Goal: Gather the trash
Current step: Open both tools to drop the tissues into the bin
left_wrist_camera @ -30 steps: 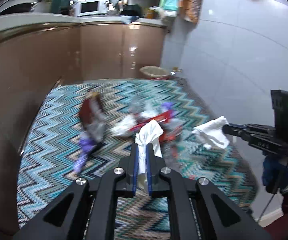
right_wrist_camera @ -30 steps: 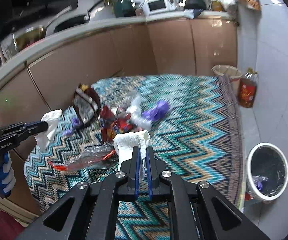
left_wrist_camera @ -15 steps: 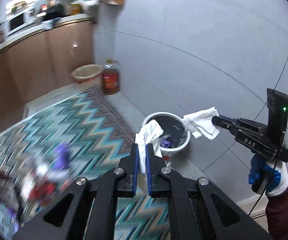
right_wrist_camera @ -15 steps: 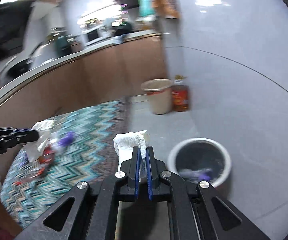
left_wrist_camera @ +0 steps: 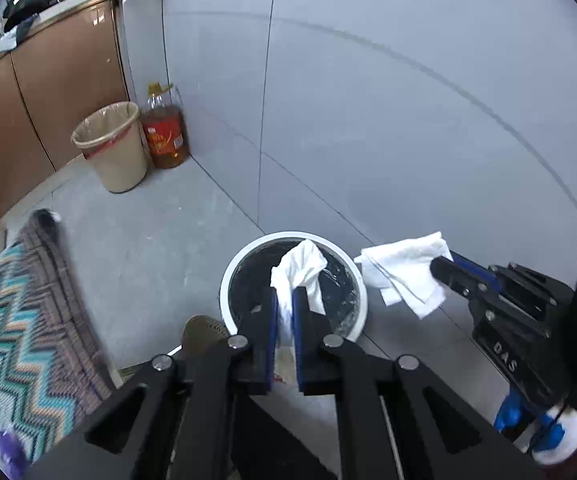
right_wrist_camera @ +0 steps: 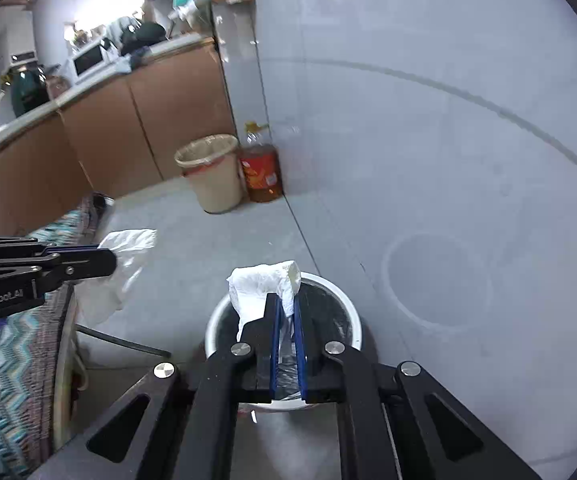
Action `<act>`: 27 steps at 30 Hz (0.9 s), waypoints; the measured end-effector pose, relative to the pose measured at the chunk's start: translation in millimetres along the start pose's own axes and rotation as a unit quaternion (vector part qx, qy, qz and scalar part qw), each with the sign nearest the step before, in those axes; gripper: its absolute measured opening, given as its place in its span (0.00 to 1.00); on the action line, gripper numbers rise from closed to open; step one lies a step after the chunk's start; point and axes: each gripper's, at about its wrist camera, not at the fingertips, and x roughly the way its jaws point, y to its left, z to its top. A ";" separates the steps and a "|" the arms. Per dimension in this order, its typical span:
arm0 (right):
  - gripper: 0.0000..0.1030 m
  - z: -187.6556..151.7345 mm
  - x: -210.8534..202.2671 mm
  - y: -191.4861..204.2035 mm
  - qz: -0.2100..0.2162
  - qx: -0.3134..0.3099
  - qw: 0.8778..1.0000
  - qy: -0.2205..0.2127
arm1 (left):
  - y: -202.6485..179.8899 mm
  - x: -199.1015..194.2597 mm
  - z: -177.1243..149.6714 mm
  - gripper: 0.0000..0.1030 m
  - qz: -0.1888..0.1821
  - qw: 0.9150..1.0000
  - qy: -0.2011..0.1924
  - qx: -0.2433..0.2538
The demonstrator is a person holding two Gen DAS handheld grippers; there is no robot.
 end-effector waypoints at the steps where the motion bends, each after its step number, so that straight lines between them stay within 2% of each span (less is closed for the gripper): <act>1: 0.08 1.4 11.0 -3.7 -0.003 0.002 1.000 0.007 | 0.7 11.1 3.0 0.08 -0.002 1.000 0.005 -0.004; 8: 0.08 0.7 61.1 -24.7 -0.008 0.012 0.999 0.030 | 11.8 64.7 11.8 0.11 -0.012 0.999 0.027 -0.033; 10: 0.14 0.4 74.0 -27.5 -0.003 0.018 0.999 0.036 | 12.8 78.6 12.9 0.14 -0.017 0.998 0.037 -0.039; 12: 0.32 -1.5 82.7 -30.6 -0.009 0.019 0.999 0.043 | 15.6 87.4 14.4 0.19 -0.016 0.998 0.038 -0.043; 14: 0.35 -3.3 87.5 -30.7 -0.011 0.022 0.999 0.046 | 20.0 92.4 16.7 0.33 -0.018 0.998 0.035 -0.050; 15: 0.35 -4.4 88.8 -31.5 -0.008 0.024 0.999 0.048 | 22.1 92.8 18.0 0.35 -0.018 0.998 0.032 -0.054; 20: 0.36 -4.4 79.4 -35.3 -0.005 0.030 0.999 0.044 | 20.6 75.8 19.3 0.35 -0.015 0.998 0.012 -0.056; 23: 0.37 -2.5 60.4 -33.2 -0.003 0.032 0.999 0.032 | 20.2 57.4 17.7 0.35 -0.015 0.998 0.001 -0.063; 27: 0.44 0.4 25.0 -26.4 0.000 0.034 0.999 0.008 | 13.9 21.3 11.3 0.36 -0.004 0.998 -0.027 -0.058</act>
